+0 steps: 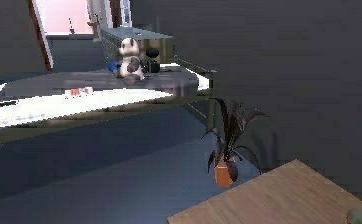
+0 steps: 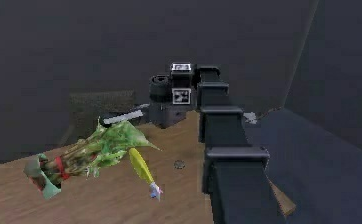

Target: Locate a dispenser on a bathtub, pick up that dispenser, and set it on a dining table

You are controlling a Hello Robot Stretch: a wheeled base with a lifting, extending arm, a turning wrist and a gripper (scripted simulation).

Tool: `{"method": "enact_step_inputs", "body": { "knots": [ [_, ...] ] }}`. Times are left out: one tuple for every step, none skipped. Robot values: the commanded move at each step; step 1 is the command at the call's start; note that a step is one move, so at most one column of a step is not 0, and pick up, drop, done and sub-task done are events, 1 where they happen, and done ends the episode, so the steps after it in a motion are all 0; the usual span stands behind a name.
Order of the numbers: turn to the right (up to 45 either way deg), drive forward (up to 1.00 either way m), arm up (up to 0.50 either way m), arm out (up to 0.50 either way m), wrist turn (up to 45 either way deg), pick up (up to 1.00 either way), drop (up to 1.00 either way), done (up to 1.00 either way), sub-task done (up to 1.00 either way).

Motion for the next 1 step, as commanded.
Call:
{"method": "enact_step_inputs", "body": {
  "knots": [
    [0.0,0.00,0.00,0.00,0.0,0.00,0.00,1.00,0.00]
  ]
}}
